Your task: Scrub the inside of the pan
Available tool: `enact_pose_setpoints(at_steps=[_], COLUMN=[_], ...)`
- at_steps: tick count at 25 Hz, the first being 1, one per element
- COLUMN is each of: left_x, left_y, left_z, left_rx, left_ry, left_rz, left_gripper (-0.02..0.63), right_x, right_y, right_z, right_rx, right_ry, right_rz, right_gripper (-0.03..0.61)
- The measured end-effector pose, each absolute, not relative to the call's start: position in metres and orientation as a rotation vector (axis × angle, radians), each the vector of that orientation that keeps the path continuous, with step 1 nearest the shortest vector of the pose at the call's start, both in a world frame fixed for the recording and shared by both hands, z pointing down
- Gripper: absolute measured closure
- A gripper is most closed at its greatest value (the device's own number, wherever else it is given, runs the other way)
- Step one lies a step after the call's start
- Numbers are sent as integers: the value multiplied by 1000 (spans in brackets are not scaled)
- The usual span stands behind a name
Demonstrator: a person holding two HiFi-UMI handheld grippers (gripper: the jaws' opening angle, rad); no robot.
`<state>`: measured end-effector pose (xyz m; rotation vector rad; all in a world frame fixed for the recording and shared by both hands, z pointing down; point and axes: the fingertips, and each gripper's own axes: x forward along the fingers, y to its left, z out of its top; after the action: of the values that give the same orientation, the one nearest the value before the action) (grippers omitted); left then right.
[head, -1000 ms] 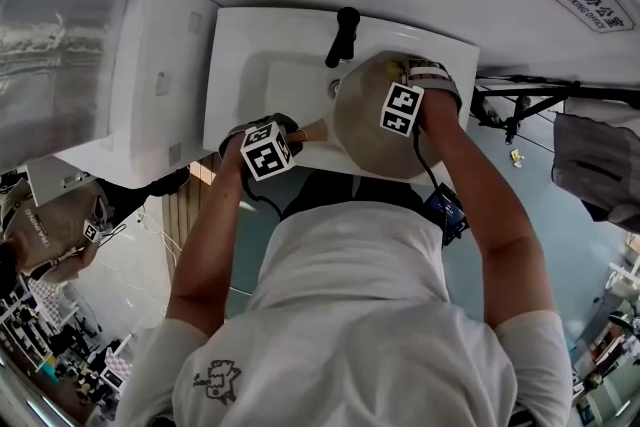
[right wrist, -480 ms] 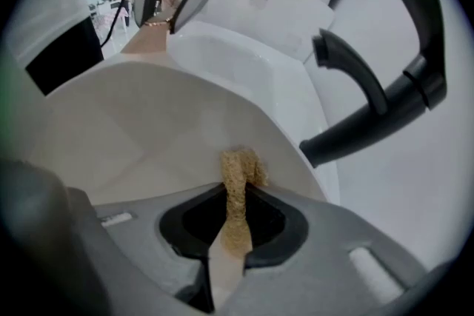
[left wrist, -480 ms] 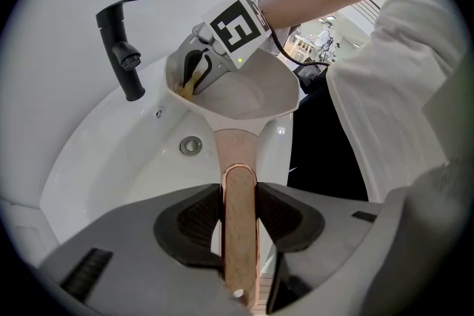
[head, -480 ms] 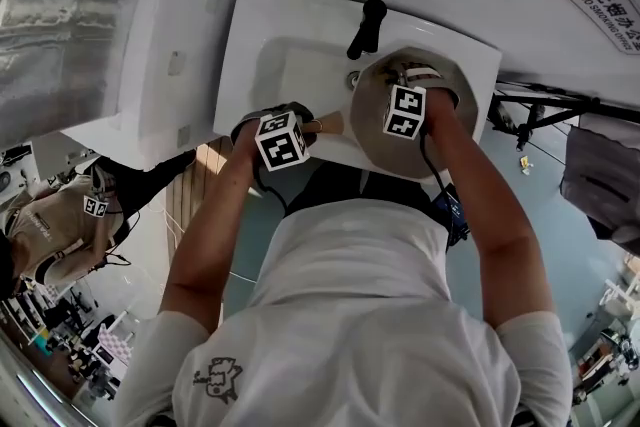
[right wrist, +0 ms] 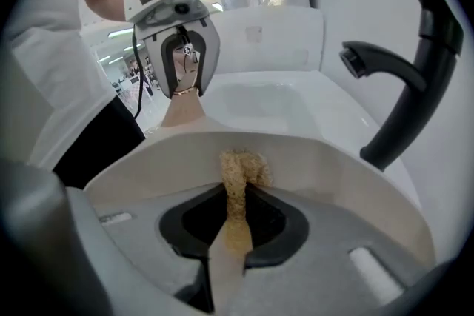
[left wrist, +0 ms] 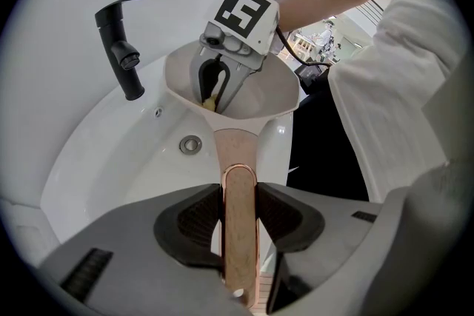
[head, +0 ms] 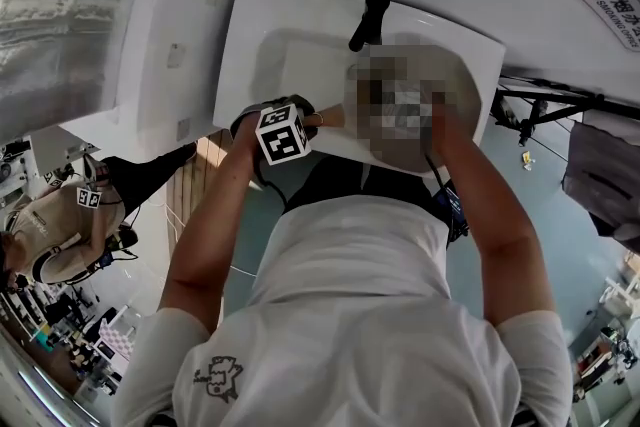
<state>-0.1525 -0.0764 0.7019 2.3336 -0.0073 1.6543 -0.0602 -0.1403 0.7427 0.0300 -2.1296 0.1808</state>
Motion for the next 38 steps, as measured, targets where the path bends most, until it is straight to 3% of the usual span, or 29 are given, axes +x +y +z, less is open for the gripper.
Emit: enact_pose_setpoints(at_steps=[12, 23, 38], left_x=[-151, -153, -153], left_y=[-74, -74, -75], left_z=[702, 702, 701], left_rx=[2330, 2326, 2327], left_ry=[-4, 1, 16], left_rz=[1650, 1645, 1625], left_gripper=[458, 457, 457], right_x=[-62, -15, 90], right_y=[-81, -16, -3], right_z=[734, 737, 746], right_rx=[-162, -395, -370], right_ry=[-2147, -1832, -1267], right_rz=[676, 934, 824], right_gripper=[518, 518, 518])
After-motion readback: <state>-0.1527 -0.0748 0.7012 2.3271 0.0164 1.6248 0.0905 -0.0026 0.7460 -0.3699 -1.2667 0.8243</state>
